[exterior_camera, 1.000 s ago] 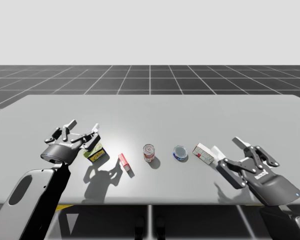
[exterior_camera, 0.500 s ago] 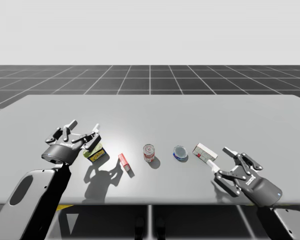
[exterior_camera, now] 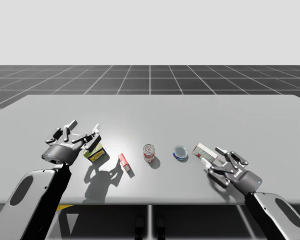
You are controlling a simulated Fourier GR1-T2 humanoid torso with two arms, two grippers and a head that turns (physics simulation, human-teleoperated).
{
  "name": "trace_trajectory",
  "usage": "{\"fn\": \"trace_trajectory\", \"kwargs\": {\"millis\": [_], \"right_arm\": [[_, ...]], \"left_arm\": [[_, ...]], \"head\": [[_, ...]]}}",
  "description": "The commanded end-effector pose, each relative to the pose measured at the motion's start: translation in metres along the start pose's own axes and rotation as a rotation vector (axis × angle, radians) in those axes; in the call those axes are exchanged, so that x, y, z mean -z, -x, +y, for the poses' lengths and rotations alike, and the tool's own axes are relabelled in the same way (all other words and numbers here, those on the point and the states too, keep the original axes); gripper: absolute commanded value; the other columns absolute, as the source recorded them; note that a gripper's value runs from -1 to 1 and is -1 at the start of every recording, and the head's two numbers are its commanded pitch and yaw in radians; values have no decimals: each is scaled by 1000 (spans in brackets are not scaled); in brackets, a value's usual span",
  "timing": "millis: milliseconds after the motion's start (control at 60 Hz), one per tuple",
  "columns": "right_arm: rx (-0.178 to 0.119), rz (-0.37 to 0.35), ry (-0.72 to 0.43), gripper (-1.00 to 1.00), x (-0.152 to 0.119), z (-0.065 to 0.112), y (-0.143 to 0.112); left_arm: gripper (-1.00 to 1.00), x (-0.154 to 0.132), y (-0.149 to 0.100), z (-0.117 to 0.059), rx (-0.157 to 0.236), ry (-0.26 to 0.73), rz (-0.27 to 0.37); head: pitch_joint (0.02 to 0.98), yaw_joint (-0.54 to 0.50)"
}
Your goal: Lift the pudding box off the table.
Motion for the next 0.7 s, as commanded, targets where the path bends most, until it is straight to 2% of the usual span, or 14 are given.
{"fn": "trace_trajectory", "kwargs": {"millis": [17, 50, 250, 300, 367, 400, 417, 450, 467, 483, 500, 567, 700], "right_arm": [[4, 32, -11, -1000, 10, -4, 8], [13, 41, -13, -1000, 12, -4, 9], [-5, 53, -28, -1000, 21, 0, 12], [-17, 49, -30, -1000, 24, 2, 12], [-19, 54, -47, -1000, 24, 4, 14], [-41, 38, -36, -1000, 24, 5, 16], [-50, 34, -31, -820, 25, 4, 16], [-47, 25, -8, -527, 24, 5, 17], [-33, 37, -20, 188, 23, 5, 17], [-32, 40, -28, 846, 22, 4, 18], [-31, 39, -24, 976, 23, 3, 18], [-6, 45, -25, 1000, 22, 2, 19], [-5, 46, -29, 1000, 22, 2, 20]], "left_arm": [[-1000, 0, 0, 0, 1, -1, 0], [-1000, 0, 0, 0, 1, -1, 0], [-1000, 0, 0, 0, 2, -2, -1], [-1000, 0, 0, 0, 2, -2, -1], [-1000, 0, 0, 0, 4, -3, -1], [-1000, 0, 0, -1, 5, -4, -1], [-1000, 0, 0, 0, 5, -4, -1], [-1000, 0, 0, 0, 6, -4, -1], [-1000, 0, 0, -1, 8, -4, -1], [-1000, 0, 0, -1, 8, -4, -1], [-1000, 0, 0, -1, 8, -3, -1], [-1000, 0, 0, -1, 9, -3, 0], [-1000, 0, 0, -1, 11, -2, 0]], "head": [[824, -402], [824, -401], [821, -401], [821, -401], [820, -402], [820, -403], [820, -403], [820, -404], [819, -405], [819, -406], [818, -406], [813, -408], [754, -416]]}}
